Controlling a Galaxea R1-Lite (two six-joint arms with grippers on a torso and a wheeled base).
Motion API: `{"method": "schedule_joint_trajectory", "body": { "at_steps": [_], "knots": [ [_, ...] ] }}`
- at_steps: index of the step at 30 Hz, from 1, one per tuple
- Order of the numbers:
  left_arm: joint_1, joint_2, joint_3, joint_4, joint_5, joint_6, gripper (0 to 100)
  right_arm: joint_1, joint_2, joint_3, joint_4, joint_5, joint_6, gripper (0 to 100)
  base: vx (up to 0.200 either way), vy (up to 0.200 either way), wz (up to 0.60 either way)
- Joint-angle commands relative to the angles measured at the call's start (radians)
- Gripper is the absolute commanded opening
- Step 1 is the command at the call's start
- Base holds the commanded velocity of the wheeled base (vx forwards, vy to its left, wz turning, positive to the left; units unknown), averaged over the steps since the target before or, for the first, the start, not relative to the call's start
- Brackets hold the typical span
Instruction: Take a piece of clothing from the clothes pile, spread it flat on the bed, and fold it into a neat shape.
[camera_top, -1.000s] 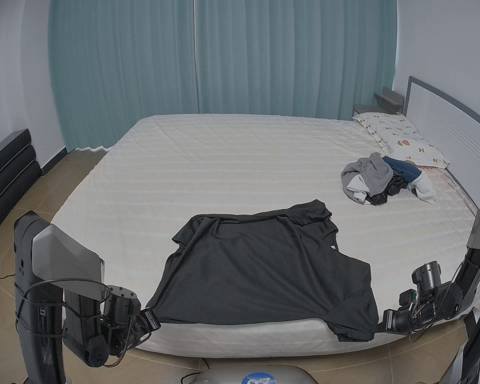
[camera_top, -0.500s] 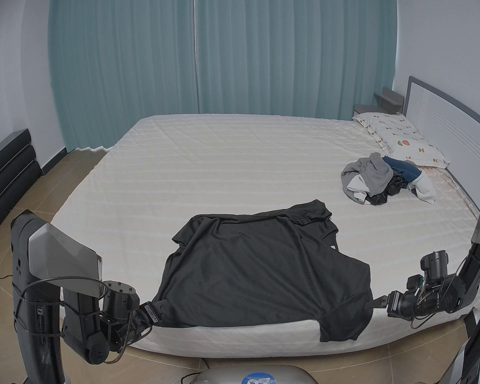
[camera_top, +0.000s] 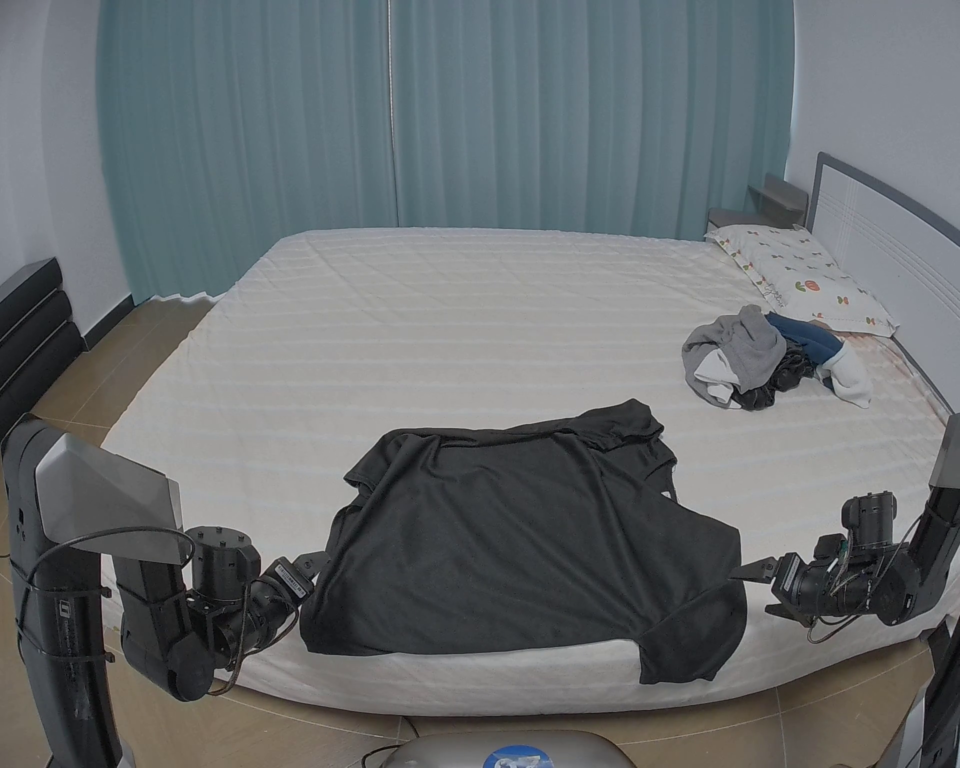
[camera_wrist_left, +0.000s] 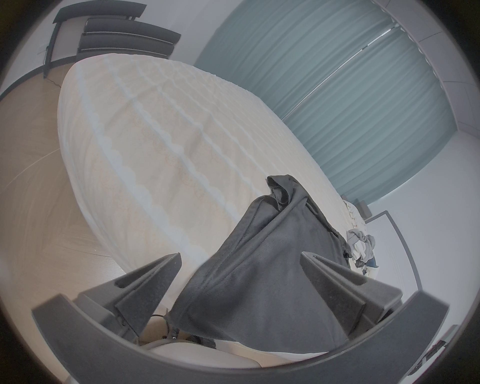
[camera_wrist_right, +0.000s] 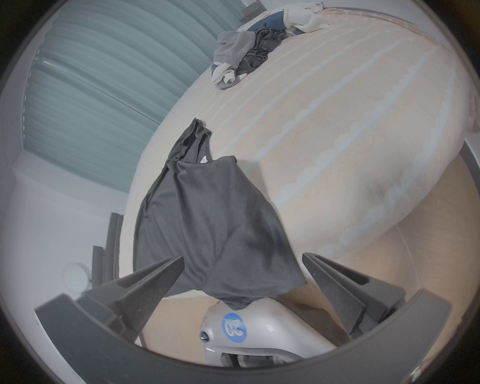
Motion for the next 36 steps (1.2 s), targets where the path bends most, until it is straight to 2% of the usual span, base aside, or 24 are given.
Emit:
{"method": "schedule_joint_trajectory", "body": {
  "at_steps": [1, 4, 9, 16, 19, 20, 21, 23, 31, 36],
  "knots": [
    [0.002, -0.024, -0.009, 0.000, -0.004, -0.009, 100, 0.009, 0.040, 0.001, -0.051, 0.035, 0.053, 100, 0.000, 0.000, 0.00],
    [0.004, -0.015, -0.011, -0.001, -0.005, -0.009, 100, 0.009, 0.045, 0.006, -0.085, 0.071, 0.088, 100, 0.000, 0.000, 0.00],
    [0.011, -0.021, -0.029, 0.000, -0.004, -0.050, 100, 0.009, 0.046, -0.006, -0.091, 0.085, 0.162, 100, 0.000, 0.000, 0.00],
    [0.015, -0.021, -0.029, -0.001, -0.007, -0.061, 100, 0.009, 0.071, -0.003, -0.148, 0.117, 0.200, 100, 0.000, 0.000, 0.00],
    [0.016, -0.018, -0.028, -0.001, -0.044, -0.069, 100, 0.032, 0.080, 0.000, -0.229, 0.117, 0.294, 100, 0.000, 0.000, 0.00],
    [0.016, -0.018, -0.028, -0.001, -0.044, -0.069, 100, 0.032, 0.080, 0.000, -0.229, 0.117, 0.294, 100, 0.200, 0.000, 0.00],
    [0.016, -0.022, -0.026, -0.001, -0.059, -0.069, 100, 0.050, 0.083, 0.009, -0.297, 0.114, 0.361, 100, 0.200, 0.000, 0.00],
    [0.016, -0.021, -0.026, -0.001, -0.061, -0.069, 100, 0.059, 0.095, 0.021, -0.355, 0.114, 0.403, 100, 0.200, 0.000, 0.00],
    [0.021, -0.015, -0.039, -0.001, -0.061, -0.070, 100, 0.081, 0.183, 0.087, -0.550, 0.104, 0.414, 100, 0.200, 0.000, 0.00],
    [0.022, -0.013, -0.048, -0.001, -0.059, -0.070, 100, 0.084, 0.198, 0.102, -0.590, 0.104, 0.414, 100, 0.200, 0.000, 0.00]
  ]
}}
